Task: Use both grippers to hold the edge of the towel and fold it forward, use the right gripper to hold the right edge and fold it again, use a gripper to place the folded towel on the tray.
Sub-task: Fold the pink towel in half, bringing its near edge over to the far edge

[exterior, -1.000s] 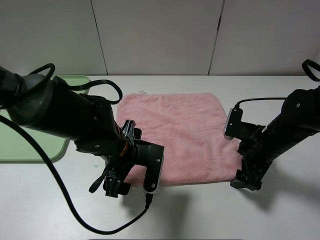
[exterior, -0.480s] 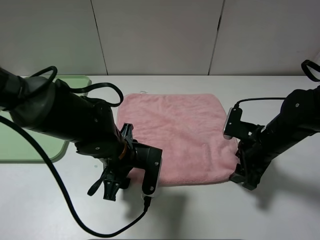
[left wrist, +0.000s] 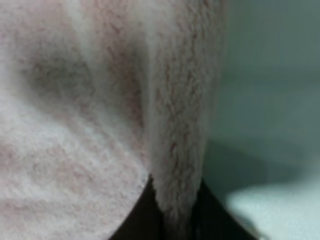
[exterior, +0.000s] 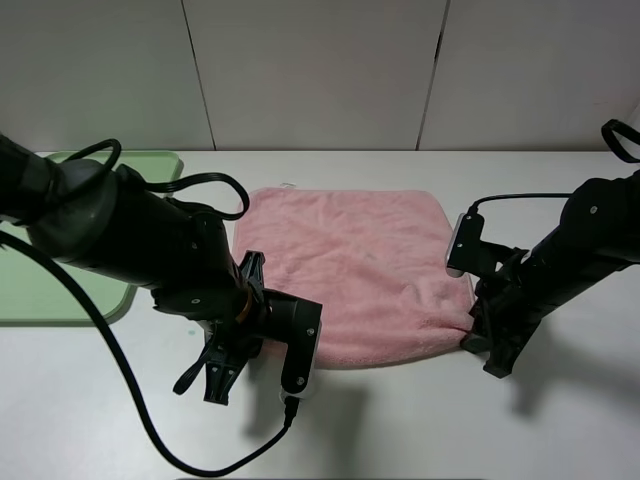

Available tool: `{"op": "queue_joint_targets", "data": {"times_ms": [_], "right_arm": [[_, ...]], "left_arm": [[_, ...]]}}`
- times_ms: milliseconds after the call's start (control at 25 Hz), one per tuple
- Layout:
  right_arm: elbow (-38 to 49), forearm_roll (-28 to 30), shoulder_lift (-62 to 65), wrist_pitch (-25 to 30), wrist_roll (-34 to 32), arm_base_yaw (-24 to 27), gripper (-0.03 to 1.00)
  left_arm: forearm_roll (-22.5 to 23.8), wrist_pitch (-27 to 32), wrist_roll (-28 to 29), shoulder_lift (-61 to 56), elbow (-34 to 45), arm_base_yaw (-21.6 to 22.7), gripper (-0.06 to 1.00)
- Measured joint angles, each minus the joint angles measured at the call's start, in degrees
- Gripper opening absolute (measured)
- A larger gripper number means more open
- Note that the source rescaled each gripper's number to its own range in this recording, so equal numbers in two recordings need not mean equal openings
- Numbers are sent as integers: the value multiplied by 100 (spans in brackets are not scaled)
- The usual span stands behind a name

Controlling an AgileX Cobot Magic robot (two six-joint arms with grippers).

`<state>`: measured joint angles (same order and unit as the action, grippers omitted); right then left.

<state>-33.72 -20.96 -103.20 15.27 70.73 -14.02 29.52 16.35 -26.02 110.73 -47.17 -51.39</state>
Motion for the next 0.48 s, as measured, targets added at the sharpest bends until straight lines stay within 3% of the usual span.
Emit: {"op": "queue_joint_targets", "data": {"times_ms": [200, 240, 480], "right_arm": [[0, 110, 45, -46, 11, 0, 4], [0, 138, 81, -53, 11, 0, 0], [75, 305, 344, 243, 16, 0, 0]], "left_arm": [[7, 37, 0, 6, 0, 0, 1], [7, 45, 0, 6, 0, 0, 1], [7, 87, 0, 6, 0, 0, 1]]}}
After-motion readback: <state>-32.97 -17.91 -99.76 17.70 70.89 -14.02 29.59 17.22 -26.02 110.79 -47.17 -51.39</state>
